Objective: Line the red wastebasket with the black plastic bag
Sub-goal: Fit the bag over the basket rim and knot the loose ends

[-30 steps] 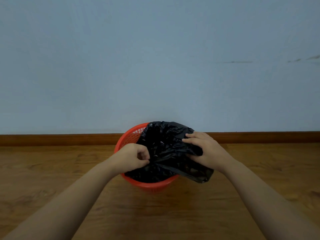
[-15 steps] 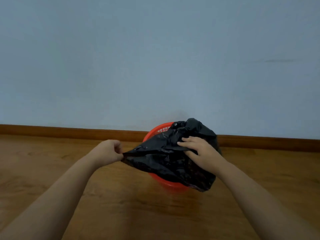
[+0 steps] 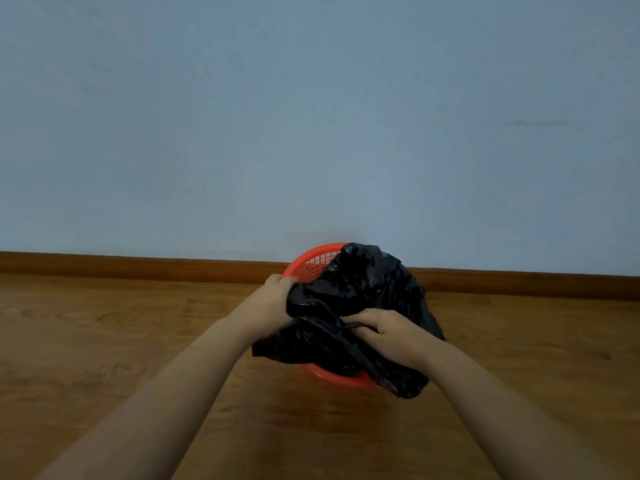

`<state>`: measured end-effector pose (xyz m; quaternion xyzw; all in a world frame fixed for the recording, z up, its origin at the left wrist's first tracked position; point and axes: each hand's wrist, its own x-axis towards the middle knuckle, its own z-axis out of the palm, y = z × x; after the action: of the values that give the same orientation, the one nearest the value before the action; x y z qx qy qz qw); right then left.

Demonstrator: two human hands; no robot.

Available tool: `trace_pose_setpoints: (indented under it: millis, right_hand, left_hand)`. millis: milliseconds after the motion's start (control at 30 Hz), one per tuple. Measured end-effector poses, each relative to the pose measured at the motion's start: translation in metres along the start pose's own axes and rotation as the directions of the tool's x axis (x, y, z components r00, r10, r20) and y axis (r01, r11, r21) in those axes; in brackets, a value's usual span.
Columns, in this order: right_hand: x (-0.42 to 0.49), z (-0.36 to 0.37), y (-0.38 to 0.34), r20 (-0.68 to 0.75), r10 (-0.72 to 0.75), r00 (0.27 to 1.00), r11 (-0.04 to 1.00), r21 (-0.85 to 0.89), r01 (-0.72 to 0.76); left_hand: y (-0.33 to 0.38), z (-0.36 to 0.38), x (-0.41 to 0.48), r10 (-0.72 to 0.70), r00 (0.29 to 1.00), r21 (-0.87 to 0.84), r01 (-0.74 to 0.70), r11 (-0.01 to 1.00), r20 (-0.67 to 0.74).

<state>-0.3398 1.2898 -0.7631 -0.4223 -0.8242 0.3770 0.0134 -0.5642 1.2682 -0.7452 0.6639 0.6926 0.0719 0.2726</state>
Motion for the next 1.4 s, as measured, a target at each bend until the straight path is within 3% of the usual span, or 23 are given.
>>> trace_pose_setpoints:
  millis: [100, 167, 300, 400, 500, 567, 633, 733, 867, 1000, 1100, 1167, 1300, 1400]
  right_hand:
    - [-0.008, -0.004, 0.010, 0.024, 0.026, 0.999, 0.999, 0.022, -0.026]
    - [-0.011, -0.008, 0.012, -0.033, 0.007, 0.999, 0.999, 0.040, -0.006]
    - [-0.009, -0.013, 0.008, -0.145, -0.033, 0.989, 0.994, 0.095, 0.047]
    - [-0.008, -0.012, 0.005, -0.136, -0.047, 0.990, 0.991, 0.115, 0.063]
    - [-0.008, -0.012, 0.002, -0.105, -0.063, 0.992, 0.992, 0.104, 0.074]
    - [-0.008, -0.015, -0.001, -0.104, -0.073, 0.992, 0.992, 0.095, 0.083]
    - [-0.008, -0.017, -0.004, -0.111, -0.074, 0.991, 0.989, 0.117, 0.087]
    - [-0.006, -0.018, -0.008, -0.129, -0.081, 0.988, 0.987, 0.130, 0.098]
    - [-0.007, -0.018, -0.006, -0.152, -0.111, 0.982, 0.994, -0.009, 0.111]
    - [-0.014, -0.022, -0.002, -0.235, -0.167, 0.958, 0.983, -0.119, 0.143]
    - [-0.016, -0.030, -0.003, -0.423, -0.302, 0.854, 0.945, -0.250, 0.210]
    - [-0.013, -0.035, -0.002, -0.461, -0.326, 0.825, 0.926, -0.330, 0.182]
    - [-0.010, -0.030, 0.007, -0.288, -0.160, 0.944, 0.942, -0.330, 0.059]
    - [-0.012, -0.014, 0.011, -0.165, -0.110, 0.980, 0.954, -0.295, 0.058]
  left_hand:
    - [0.001, -0.001, 0.000, 0.065, 0.989, 0.045, -0.059, 0.997, -0.130]
    - [0.003, -0.003, 0.000, 0.061, 0.990, 0.006, -0.060, 0.998, -0.125]
    - [0.005, -0.002, -0.007, 0.000, 0.998, -0.049, 0.003, 0.999, 0.060]
    - [0.006, -0.014, -0.010, -0.053, 0.979, 0.034, 0.047, 0.998, 0.195]
    - [0.008, -0.027, -0.012, -0.120, 0.898, 0.025, 0.121, 0.992, 0.423]
    - [0.009, -0.031, -0.014, -0.140, 0.858, 0.074, 0.118, 0.990, 0.494]
    - [0.012, -0.029, -0.012, -0.143, 0.902, 0.153, 0.087, 0.984, 0.407]
    - [0.020, -0.021, -0.006, -0.081, 0.989, 0.126, 0.065, 0.990, 0.127]
    - [0.021, -0.010, 0.000, -0.102, 0.993, 0.007, 0.103, 0.995, -0.053]
    - [0.012, -0.008, 0.001, -0.131, 0.991, 0.029, 0.130, 0.991, 0.015]
    - [0.008, -0.012, 0.000, -0.158, 0.985, 0.104, 0.151, 0.983, 0.071]
    - [0.006, -0.016, -0.001, -0.185, 0.974, 0.122, 0.169, 0.978, 0.131]
    - [0.005, -0.022, -0.005, -0.193, 0.953, 0.193, 0.149, 0.970, 0.232]
    - [0.009, -0.023, -0.007, -0.192, 0.941, 0.221, 0.131, 0.966, 0.278]
